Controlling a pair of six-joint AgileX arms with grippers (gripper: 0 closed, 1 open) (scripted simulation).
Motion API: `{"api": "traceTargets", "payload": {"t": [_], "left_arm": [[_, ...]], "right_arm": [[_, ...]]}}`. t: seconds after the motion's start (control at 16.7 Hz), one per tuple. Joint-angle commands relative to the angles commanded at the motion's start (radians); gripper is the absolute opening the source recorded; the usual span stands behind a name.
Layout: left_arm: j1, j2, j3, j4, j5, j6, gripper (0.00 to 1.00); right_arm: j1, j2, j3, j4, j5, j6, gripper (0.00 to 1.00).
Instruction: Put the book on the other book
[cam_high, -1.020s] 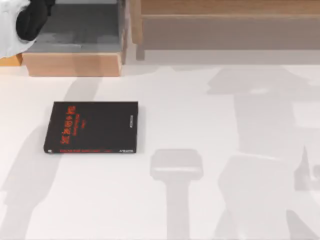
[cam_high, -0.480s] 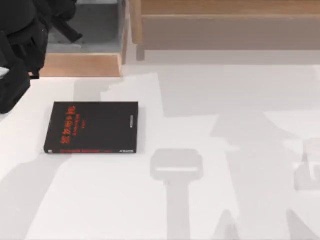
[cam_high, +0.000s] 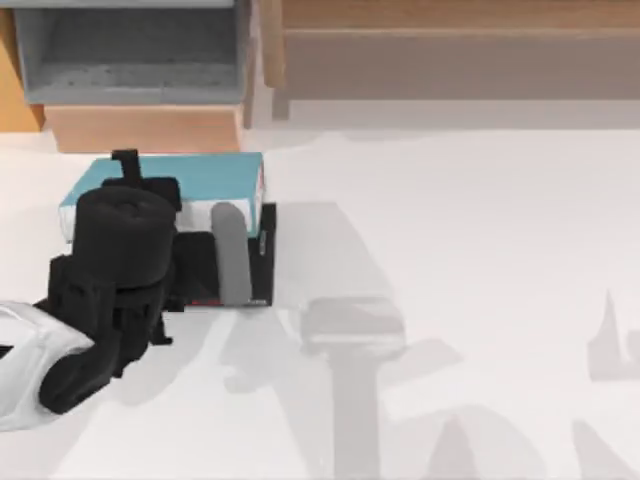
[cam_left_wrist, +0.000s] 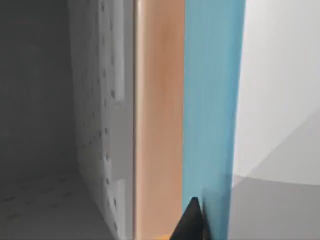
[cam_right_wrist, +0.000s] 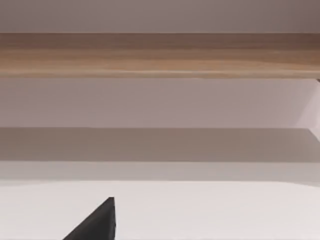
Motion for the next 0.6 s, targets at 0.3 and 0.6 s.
{"api": "traceTargets", "payload": {"t": [0.3, 0.6], "left_arm": [[-0.019, 0.024, -0.033, -0.001, 0.003, 0.0, 0.0], [-0.01, 0.046, -0.022, 0.013, 0.011, 0.005, 0.0]], "right_arm": [[0.0, 0.0, 0.0, 0.0, 0.0, 0.0, 1.0], [0.0, 0.0, 0.0, 0.0, 0.0, 0.0, 1.0]]}}
